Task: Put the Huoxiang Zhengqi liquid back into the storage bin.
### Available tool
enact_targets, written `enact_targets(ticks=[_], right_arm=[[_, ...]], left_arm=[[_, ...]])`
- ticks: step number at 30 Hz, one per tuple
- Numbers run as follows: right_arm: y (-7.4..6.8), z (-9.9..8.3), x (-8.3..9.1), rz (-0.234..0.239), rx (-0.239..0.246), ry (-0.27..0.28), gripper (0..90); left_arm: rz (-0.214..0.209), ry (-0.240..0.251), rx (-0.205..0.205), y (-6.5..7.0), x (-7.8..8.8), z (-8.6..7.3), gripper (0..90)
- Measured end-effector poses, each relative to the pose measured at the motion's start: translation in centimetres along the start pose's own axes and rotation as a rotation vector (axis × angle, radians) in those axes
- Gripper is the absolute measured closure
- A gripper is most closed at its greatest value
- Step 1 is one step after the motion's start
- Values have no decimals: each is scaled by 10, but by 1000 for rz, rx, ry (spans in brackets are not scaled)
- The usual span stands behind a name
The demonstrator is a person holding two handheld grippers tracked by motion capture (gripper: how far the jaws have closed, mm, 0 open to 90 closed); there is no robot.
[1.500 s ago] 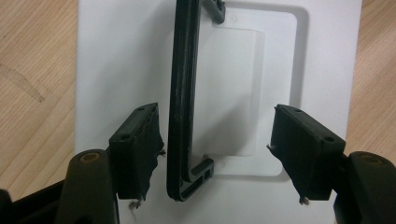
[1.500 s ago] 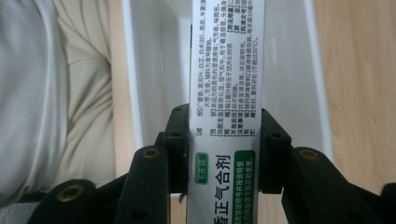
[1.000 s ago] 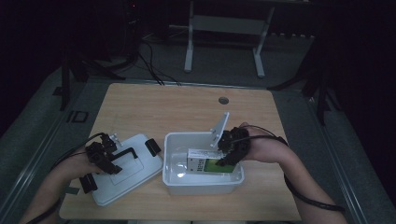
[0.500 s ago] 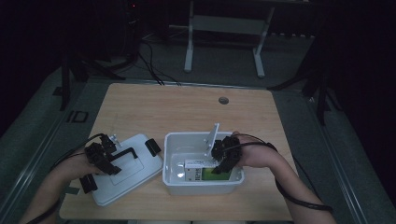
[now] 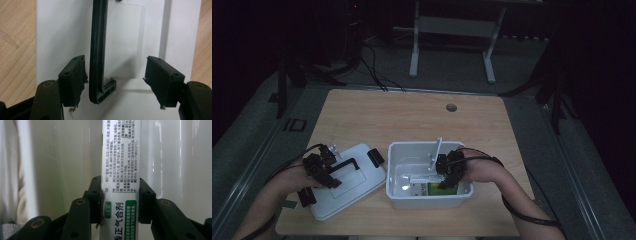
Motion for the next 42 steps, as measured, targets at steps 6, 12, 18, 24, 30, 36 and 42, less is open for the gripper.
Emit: enact_targets(ticks=[6,12,18,24,30,36,42], right_arm=[[2,-3,-8,7,-12,-9,634],[2,-6,-10,16,-19,-1,630],[2,-7,-10,22,-20,-13,619],[1,-6,-2,20,-16,19,579],[2,-6,17,-21,-23,64,518],[6,-15,54,-124,-62,176,436],[10,-39,77,-199,-140,258,286]], left_arm=[[-1,-7,-7,0,-2,0,335],[-3,2,-13,1,0,1,349],[-10,19,-15,3,5,4,368],[-17,13,-16,3,4,5,389],[-23,13,-23,4,4,6,442],[-26,8,-32,6,5,9,488],[-20,0,-34,8,1,13,532]])
Point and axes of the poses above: each handheld gripper's, and its own axes: x roughly backward along the jaws, z roughly out of its top, y roughly to its right, the point moved 5 cm from there along -x, roughly forward along the jaws, and after that the axes turned 11 degrees about x, right-handed, at the moved point
